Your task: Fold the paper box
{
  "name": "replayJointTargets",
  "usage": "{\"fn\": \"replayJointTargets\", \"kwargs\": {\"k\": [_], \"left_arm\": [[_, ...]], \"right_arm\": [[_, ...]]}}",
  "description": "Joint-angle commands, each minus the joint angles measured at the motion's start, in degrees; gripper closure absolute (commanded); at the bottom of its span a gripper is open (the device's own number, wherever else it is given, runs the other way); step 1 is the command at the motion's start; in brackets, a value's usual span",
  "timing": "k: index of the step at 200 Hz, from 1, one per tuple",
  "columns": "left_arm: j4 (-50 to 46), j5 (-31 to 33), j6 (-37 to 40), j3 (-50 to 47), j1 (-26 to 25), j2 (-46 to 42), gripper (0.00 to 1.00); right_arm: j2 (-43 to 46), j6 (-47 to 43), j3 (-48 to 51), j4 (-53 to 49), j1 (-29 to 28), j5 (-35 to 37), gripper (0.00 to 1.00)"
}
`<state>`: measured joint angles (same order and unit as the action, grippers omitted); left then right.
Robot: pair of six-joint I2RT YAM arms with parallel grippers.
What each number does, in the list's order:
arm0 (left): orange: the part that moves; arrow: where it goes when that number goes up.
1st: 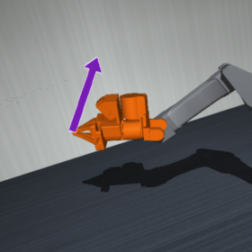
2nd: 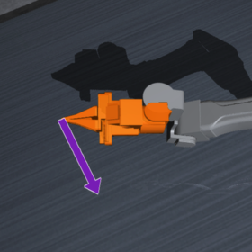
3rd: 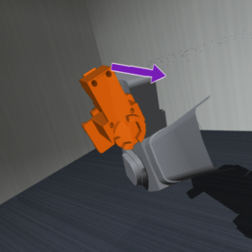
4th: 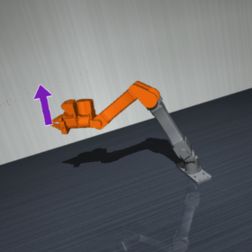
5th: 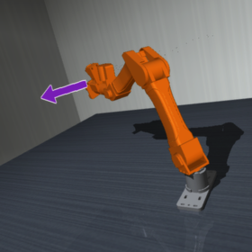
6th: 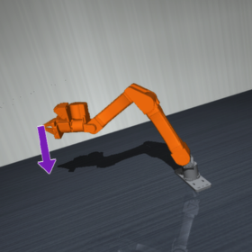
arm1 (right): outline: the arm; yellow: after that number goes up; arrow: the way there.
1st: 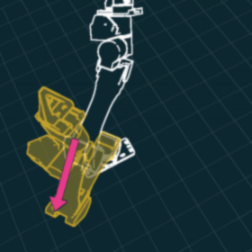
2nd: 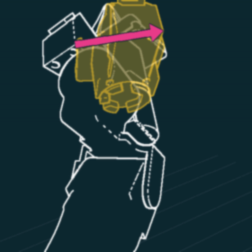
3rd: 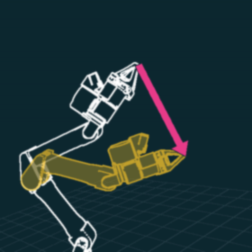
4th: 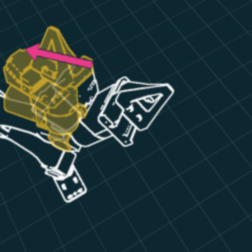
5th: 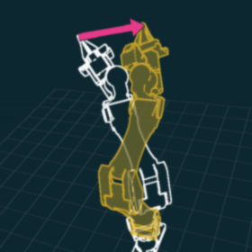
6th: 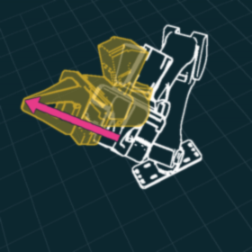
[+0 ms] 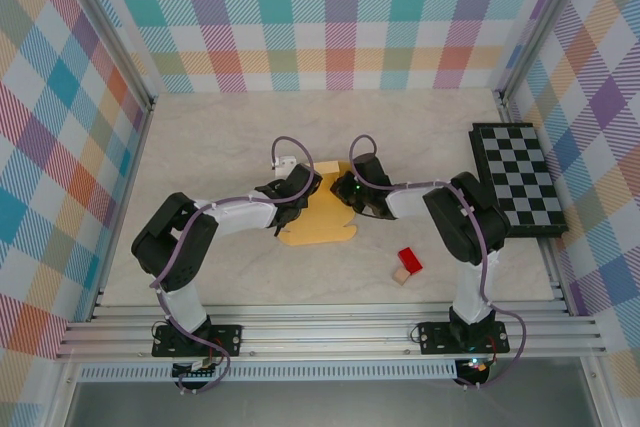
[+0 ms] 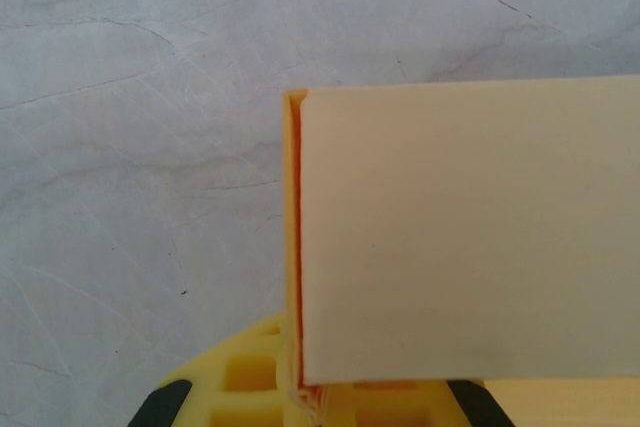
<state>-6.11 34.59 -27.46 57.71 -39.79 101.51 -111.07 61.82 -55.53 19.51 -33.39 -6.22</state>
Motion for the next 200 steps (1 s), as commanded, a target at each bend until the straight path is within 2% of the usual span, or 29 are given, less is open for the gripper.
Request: {"fn": "replayJointTargets", "kwargs": {"k": [1, 48, 85, 99, 112, 123, 145, 170, 200], "left_arm": [[-3.4, -0.5, 0.1, 0.4, -1.3, 1.4, 1.00], [-3.2, 0.8, 0.1, 0.4, -1.1, 1.8, 1.00], [-3.0, 1.2, 1.1, 0.6, -0.9, 2.1, 1.00], [-3.0, 1.2, 1.2, 0.7, -0.8, 2.1, 1.00], [-3.1, 1.1, 1.2, 0.7, -0.7, 2.0, 1.00], [-3.0, 0.9, 1.2, 0.7, -0.7, 1.9, 1.00], [-2.9, 0.7, 1.1, 0.8, -0.7, 1.7, 1.00], [-3.5, 0.7, 0.9, 1.4, -0.7, 2.0, 1.00], [-3.9, 0.4, 0.4, 1.1, -0.6, 1.8, 1.00]], "right_arm": [[1.4, -3.7, -0.9, -5.5, -0.7, -1.1, 0.89], [12.9, -14.8, -2.9, -18.2, 0.1, -0.3, 0.82], [19.9, -24.1, -3.3, -27.9, 4.5, -1.3, 0.77], [22.6, -28.4, -3.8, -32.3, 6.6, 0.7, 0.77], [24.5, -33.8, -4.8, -36.4, 6.9, 3.4, 0.76], [25.3, -36.5, -4.9, -38.1, 6.7, 2.0, 0.76], [24.8, -36.1, -2.7, -36.0, 3.8, -1.8, 0.77], [21.9, -32.1, 0.9, -28.6, -0.3, -1.0, 0.79], [16.8, -26.6, 4.6, -18.7, -0.5, 0.0, 0.81]]}}
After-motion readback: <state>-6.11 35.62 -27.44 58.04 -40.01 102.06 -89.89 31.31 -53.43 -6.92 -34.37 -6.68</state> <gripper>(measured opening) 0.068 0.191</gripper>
